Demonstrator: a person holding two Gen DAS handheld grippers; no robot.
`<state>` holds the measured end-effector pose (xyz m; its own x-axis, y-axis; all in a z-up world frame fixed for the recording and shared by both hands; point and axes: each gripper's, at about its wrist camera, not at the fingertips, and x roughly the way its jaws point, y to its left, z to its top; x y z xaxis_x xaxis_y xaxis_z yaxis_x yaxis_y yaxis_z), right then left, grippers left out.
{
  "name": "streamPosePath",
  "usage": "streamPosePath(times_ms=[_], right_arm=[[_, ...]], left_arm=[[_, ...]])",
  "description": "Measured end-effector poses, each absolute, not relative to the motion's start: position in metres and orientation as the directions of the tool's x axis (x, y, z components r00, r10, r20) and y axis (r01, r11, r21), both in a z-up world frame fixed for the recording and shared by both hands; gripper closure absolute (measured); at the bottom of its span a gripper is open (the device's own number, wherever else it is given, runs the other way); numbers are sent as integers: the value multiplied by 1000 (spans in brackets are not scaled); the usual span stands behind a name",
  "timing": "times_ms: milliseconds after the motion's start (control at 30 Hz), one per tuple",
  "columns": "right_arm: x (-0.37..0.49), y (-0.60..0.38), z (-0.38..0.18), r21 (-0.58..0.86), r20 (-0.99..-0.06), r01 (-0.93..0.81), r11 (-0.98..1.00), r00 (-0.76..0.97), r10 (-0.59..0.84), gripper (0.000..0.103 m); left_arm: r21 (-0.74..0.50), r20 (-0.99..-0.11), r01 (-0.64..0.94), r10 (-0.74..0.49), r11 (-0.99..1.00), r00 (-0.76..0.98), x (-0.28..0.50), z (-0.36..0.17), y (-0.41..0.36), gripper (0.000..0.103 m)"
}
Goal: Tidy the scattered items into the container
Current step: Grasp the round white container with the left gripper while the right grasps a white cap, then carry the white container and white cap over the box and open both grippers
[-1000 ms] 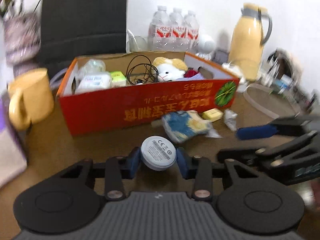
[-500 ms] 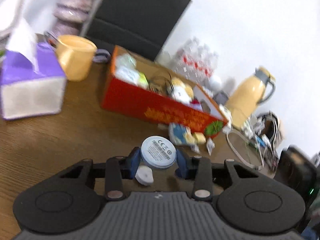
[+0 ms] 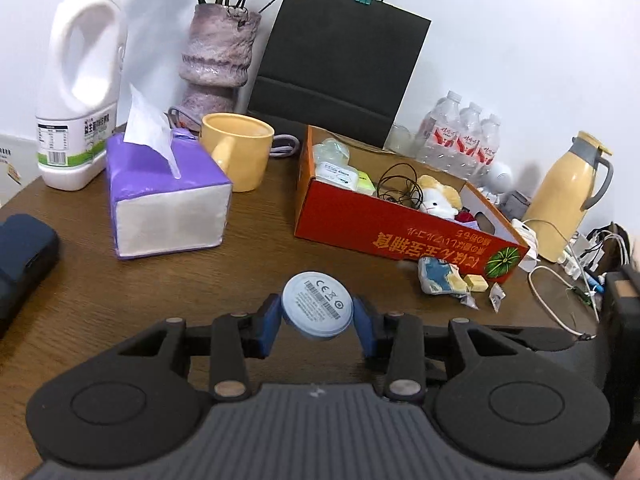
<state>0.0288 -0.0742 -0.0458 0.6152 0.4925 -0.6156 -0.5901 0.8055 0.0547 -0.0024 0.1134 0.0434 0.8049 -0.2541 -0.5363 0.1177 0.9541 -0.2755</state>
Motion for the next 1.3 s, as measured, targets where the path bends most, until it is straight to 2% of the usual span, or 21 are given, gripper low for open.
streamPosePath(times_ms=[233,333,500,667,900,1100,1300], right_arm=[[3,-122,-21,56,-558,-457,888,723,407,77],[-9,-148,-4,65,-527,-380,923,772,355,77],[-45,-188,21,59,-457,-279,958,846,274,77],[-85,-216,25,83,-417,-234,969,875,247,77],[-107,-230,30,97,-379,-239,966,889,258,77],[-94,-227,31,106,-376,-260,960,883,280,77],[-45,-219,50,76,-347,-289,954,890,297,77]], left_arm=[[-108,-489,34,-83,994,868,-27,48,78,63],[-115,-475,67,-114,991,873,-39,52,62,63],[-61,-441,123,-138,990,887,-71,57,34,63],[-27,-413,136,-134,990,901,-104,60,19,63],[-16,-405,142,-136,990,904,-111,66,15,63],[-13,-399,154,-146,988,905,-93,69,13,63],[-42,-371,140,-146,989,917,-26,85,16,63]])
